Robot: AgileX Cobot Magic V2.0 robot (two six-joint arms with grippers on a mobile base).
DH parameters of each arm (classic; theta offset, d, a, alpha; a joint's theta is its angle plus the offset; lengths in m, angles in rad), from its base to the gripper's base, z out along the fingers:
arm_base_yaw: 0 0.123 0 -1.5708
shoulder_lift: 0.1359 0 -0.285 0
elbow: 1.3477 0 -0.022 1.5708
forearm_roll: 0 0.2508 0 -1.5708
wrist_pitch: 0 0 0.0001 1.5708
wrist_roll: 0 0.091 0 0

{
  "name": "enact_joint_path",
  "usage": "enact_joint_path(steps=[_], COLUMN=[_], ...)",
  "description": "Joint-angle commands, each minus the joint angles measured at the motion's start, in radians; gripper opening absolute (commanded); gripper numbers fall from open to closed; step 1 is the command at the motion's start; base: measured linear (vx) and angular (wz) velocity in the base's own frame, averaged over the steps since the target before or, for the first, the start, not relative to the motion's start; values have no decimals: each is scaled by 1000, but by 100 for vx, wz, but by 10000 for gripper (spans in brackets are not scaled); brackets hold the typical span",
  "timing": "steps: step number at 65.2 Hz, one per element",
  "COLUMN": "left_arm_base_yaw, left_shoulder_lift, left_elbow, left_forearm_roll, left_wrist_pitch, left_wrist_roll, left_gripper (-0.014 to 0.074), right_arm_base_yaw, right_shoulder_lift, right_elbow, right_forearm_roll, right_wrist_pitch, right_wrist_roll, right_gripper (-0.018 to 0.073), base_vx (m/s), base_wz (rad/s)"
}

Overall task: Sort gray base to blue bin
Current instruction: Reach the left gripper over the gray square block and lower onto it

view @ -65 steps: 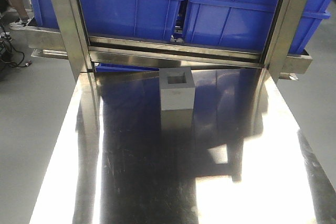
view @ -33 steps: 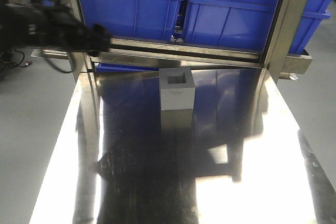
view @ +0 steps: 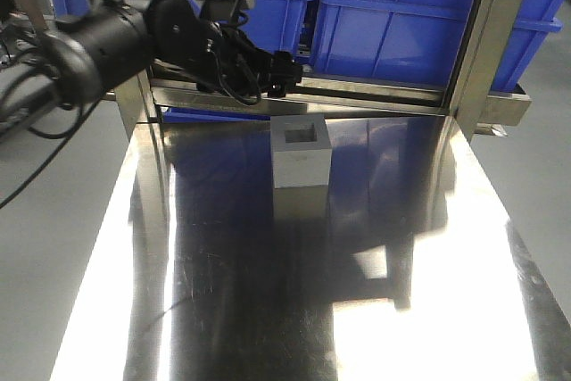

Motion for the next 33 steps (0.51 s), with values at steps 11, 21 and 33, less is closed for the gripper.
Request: enact_joint_path(steps=[11,21,33], left_arm_base_yaw=[-3,-3,-3], left_shoulder_lift=[110,163,198], left_elbow=[-191,-233,-237], left_forearm_roll=[-15,-22,-61], left_wrist_pitch=[9,13,5], left_wrist_roll=[-139,-139,-139], left_gripper=[559,538,538], right_arm_base_yaw=[-1,-1,-1], right_shoulder_lift=[1,1,1], right_elbow=[0,0,0], right_forearm_roll=[-5,-5,-5], right_wrist_pitch=[-75,-75,-75], right_wrist_roll=[-9,-9,-9], right_gripper=[-5,-5,-5], base_vx=[0,0,0], base_wz=[0,0,0])
